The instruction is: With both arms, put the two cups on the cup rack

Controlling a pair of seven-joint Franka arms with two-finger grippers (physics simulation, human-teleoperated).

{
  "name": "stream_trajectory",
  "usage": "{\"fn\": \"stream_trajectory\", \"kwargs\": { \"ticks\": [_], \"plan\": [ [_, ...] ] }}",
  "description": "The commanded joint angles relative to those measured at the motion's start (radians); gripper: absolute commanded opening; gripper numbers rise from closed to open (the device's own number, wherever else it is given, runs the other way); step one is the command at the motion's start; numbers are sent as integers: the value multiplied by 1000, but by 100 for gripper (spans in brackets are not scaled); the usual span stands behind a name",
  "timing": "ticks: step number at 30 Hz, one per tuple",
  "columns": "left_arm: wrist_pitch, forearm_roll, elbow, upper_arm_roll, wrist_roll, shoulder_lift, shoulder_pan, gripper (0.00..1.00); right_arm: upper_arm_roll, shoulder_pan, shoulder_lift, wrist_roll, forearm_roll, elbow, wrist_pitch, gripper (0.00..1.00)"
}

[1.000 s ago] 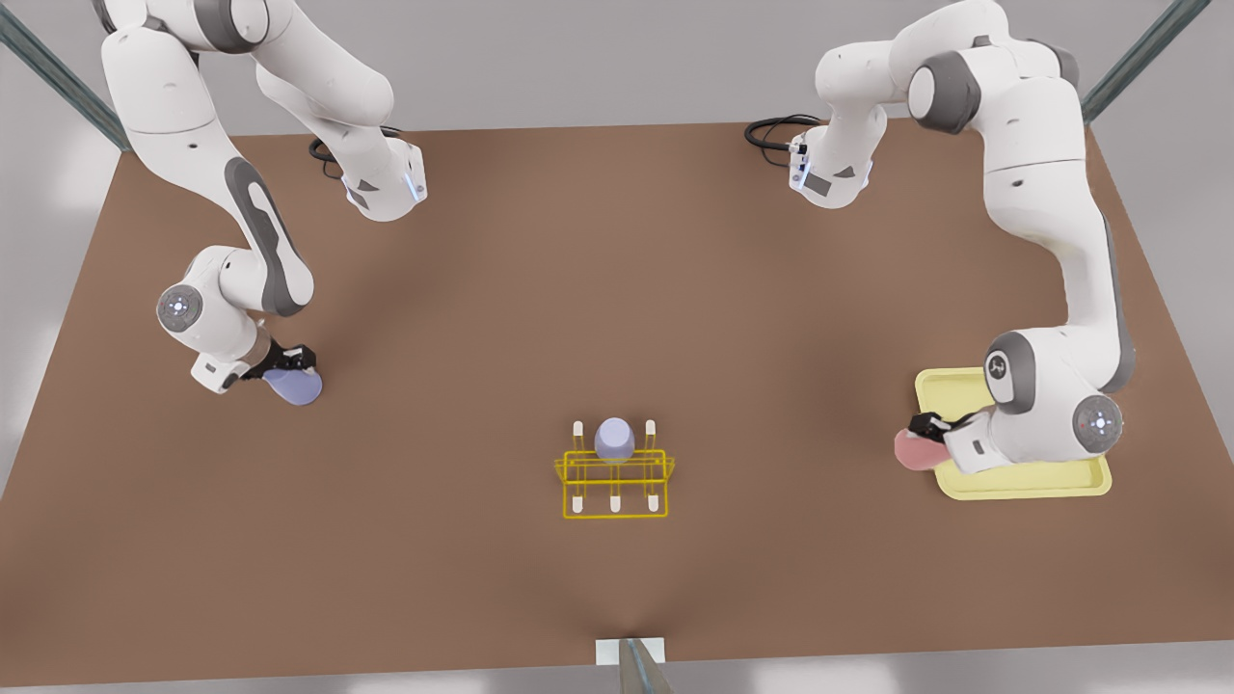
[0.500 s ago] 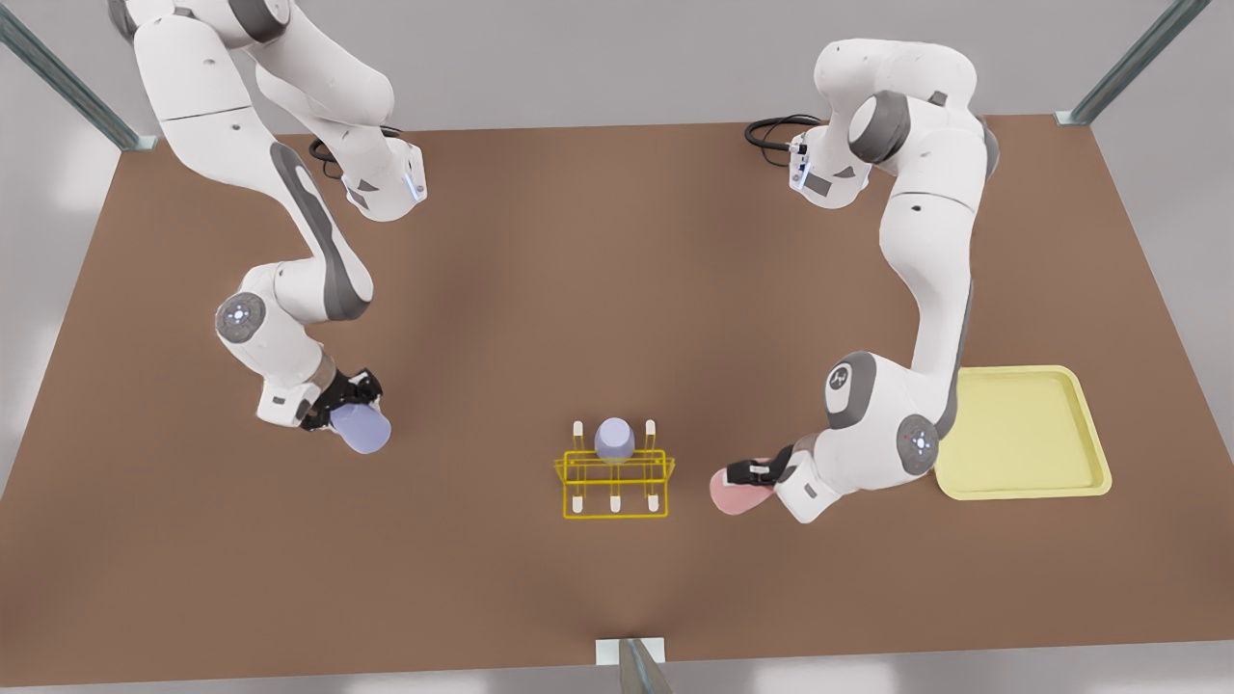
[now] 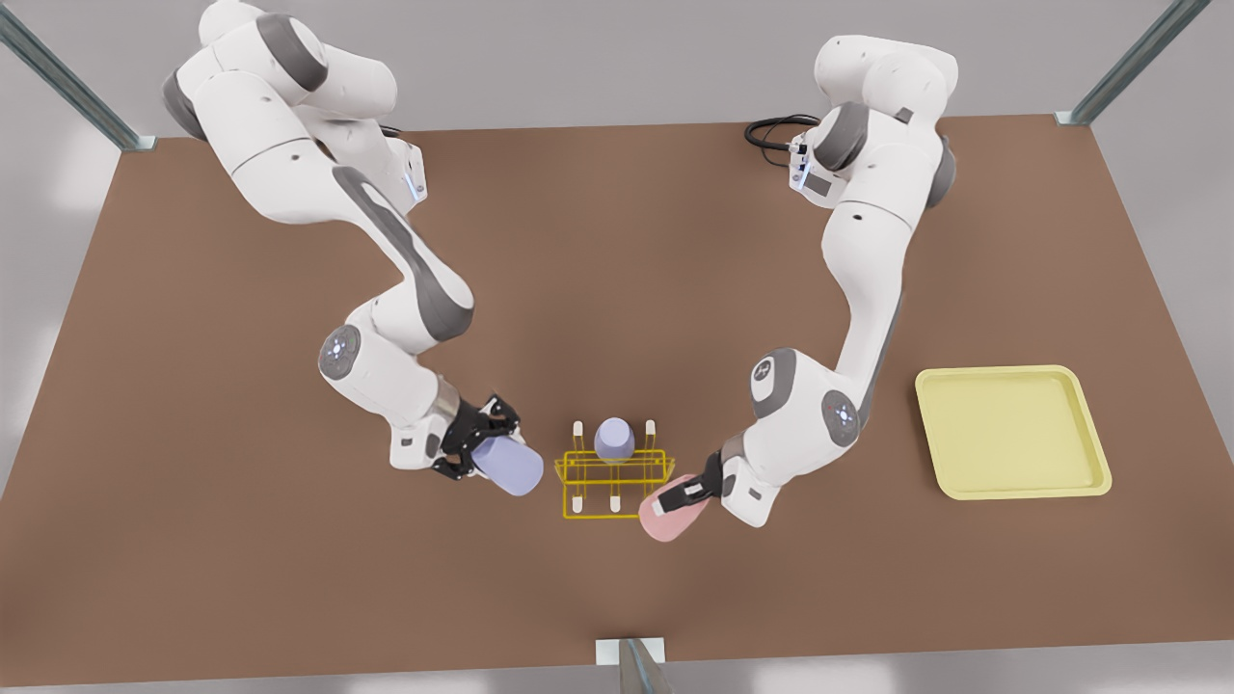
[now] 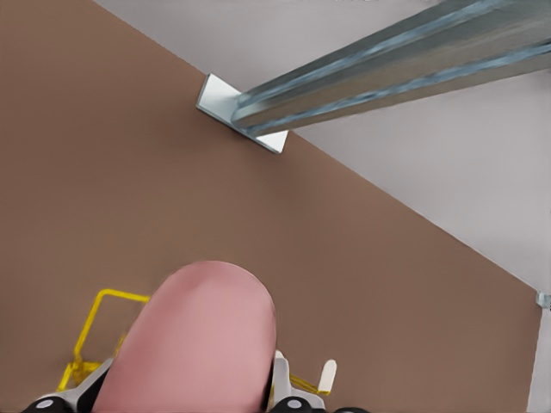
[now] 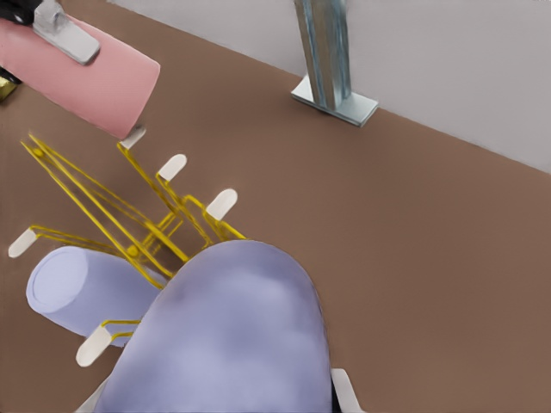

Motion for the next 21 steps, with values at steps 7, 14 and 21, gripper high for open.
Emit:
{"fn": "stream_trajectory", "kwargs": {
  "ticks": [7, 14, 21],
  "plan": [
    [66, -2, 1, 14, -281, 13, -27, 100, -1, 62, 146, 158, 57, 220, -95, 78],
    [22, 3, 1, 32, -324, -25, -27, 100, -7, 99, 192, 165, 55, 259, -92, 78],
    [-1026, 378, -67, 130, 484, -479, 326, 100, -12, 120, 224, 172, 51, 279, -86, 78]
  ]
}}
